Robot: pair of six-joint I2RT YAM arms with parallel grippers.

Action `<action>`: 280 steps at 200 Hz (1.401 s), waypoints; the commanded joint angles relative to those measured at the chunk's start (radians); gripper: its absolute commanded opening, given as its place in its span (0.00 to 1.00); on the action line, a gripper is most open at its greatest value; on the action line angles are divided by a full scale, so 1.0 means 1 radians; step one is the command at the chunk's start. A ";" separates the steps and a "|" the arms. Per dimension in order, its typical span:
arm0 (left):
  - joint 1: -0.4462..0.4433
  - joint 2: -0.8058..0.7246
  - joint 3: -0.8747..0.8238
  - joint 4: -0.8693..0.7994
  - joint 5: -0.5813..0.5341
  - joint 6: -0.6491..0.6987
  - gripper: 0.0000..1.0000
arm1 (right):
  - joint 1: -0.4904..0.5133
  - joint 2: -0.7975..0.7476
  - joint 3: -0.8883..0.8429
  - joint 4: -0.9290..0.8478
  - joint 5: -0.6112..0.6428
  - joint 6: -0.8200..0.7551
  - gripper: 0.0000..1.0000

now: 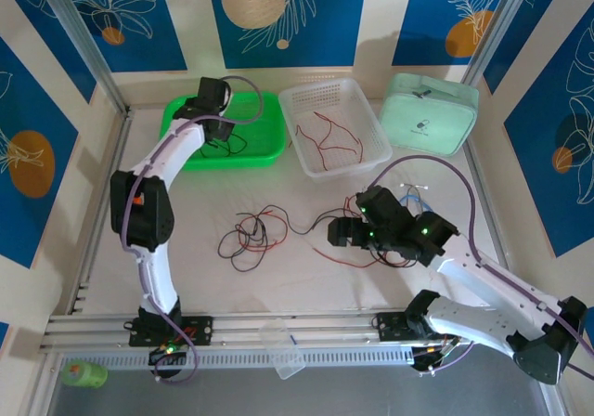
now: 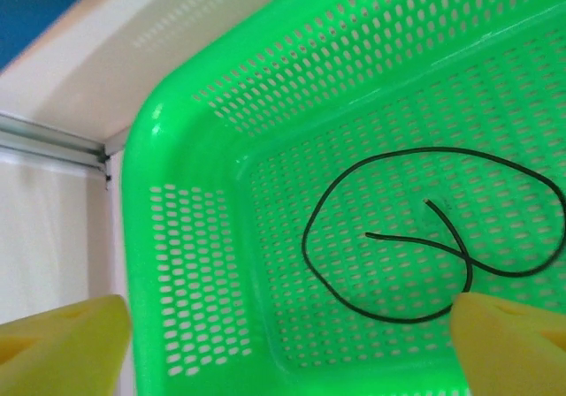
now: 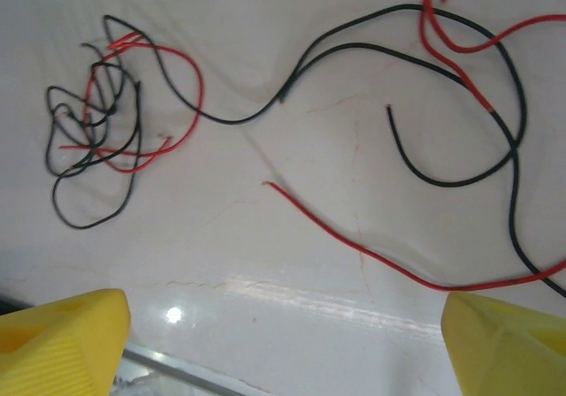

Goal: Untangle the cables

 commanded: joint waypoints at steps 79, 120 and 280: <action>-0.002 -0.635 -0.342 -0.246 0.263 -0.438 0.99 | 0.110 0.526 0.231 0.158 0.025 -0.115 0.77; -0.008 -0.780 -0.502 -0.320 0.328 -0.458 0.96 | 0.104 0.760 0.363 0.221 0.010 -0.202 0.69; -0.008 -1.028 -0.676 -0.356 0.461 -0.509 0.94 | 0.047 0.857 0.475 0.287 -0.025 -0.249 0.00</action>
